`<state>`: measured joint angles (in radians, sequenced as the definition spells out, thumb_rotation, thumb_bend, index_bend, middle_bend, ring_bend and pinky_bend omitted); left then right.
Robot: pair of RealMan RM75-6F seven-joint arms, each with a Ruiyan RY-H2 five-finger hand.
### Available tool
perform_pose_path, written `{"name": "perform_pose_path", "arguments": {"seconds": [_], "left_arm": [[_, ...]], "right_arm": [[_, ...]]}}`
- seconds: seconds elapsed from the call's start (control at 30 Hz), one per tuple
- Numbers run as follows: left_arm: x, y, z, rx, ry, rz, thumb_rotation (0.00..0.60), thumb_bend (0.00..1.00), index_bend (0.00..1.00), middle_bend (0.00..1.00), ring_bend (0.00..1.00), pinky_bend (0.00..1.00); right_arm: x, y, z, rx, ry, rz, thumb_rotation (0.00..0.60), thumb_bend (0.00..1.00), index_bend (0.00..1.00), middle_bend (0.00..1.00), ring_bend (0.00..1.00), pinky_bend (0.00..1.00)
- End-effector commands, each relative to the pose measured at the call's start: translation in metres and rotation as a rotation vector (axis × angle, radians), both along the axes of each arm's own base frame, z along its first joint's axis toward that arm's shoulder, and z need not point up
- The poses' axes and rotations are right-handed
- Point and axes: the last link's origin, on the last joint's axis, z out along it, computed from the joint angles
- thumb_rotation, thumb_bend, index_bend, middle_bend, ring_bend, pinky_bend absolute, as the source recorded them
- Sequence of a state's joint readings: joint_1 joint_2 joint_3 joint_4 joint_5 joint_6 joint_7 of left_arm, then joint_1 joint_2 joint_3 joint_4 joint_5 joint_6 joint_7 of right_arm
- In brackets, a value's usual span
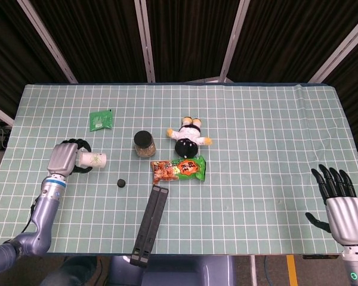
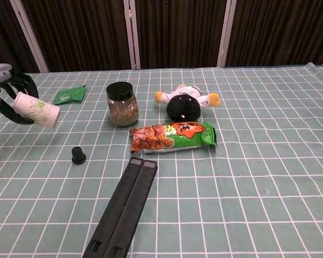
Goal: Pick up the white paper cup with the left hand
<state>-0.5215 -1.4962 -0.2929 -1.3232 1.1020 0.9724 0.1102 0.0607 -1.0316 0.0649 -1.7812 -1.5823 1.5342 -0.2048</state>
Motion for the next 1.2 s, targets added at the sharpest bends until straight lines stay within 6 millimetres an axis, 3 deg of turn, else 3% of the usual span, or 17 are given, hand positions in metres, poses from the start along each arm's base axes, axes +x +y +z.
{"name": "perform_pose_path", "arguments": {"seconds": [0.03,0.27,0.33,0.43,0.5,0.67,0.83,1.1,1.2], "left_arm": [[-0.019,0.005,0.008,-0.042,-0.206,0.147,0.600,0.04,0.47,0.36,0.28,0.29],[-0.029,0.006,-0.009,-0.070,-0.197,0.158,0.600,0.04,0.46,0.33,0.26,0.27],[-0.030,0.007,-0.011,-0.075,-0.193,0.161,0.600,0.04,0.41,0.27,0.21,0.23],[-0.031,0.005,-0.015,-0.118,-0.174,0.165,0.600,0.04,0.08,0.03,0.01,0.04],[-0.027,0.003,-0.011,-0.117,-0.147,0.133,0.600,0.04,0.00,0.00,0.00,0.00],[-0.009,-0.005,0.000,-0.080,0.015,-0.023,0.600,0.04,0.00,0.00,0.00,0.00],[0.009,-0.013,0.003,-0.004,0.367,-0.207,0.600,0.04,0.00,0.00,0.00,0.00],[0.029,-0.022,-0.021,0.055,0.819,-0.344,0.600,0.05,0.00,0.00,0.00,0.00],[0.033,-0.020,-0.035,0.053,0.903,-0.339,0.600,0.05,0.00,0.00,0.00,0.00]], "right_arm": [[0.000,0.000,-0.001,0.003,0.002,-0.002,0.600,0.00,0.00,0.00,0.00,0.00],[-0.002,-0.002,-0.001,0.002,0.004,-0.011,0.600,0.00,0.00,0.00,0.00,0.00],[-0.002,-0.002,-0.001,0.002,0.004,-0.012,0.600,0.00,0.00,0.00,0.00,0.00],[-0.002,-0.001,0.000,-0.001,0.002,-0.011,0.600,0.00,0.00,0.00,0.00,0.00],[-0.002,-0.001,0.000,-0.001,0.000,-0.010,0.600,0.00,0.00,0.00,0.00,0.00],[-0.002,-0.001,0.000,0.002,-0.002,-0.007,0.600,0.00,0.00,0.00,0.00,0.00],[-0.001,-0.001,0.000,0.005,-0.005,-0.005,0.600,0.00,0.00,0.00,0.00,0.00],[-0.001,-0.001,0.000,0.007,-0.007,-0.006,0.600,0.00,0.00,0.00,0.00,0.00],[-0.002,-0.001,0.001,0.005,-0.007,-0.008,0.600,0.00,0.00,0.00,0.00,0.00]]}}
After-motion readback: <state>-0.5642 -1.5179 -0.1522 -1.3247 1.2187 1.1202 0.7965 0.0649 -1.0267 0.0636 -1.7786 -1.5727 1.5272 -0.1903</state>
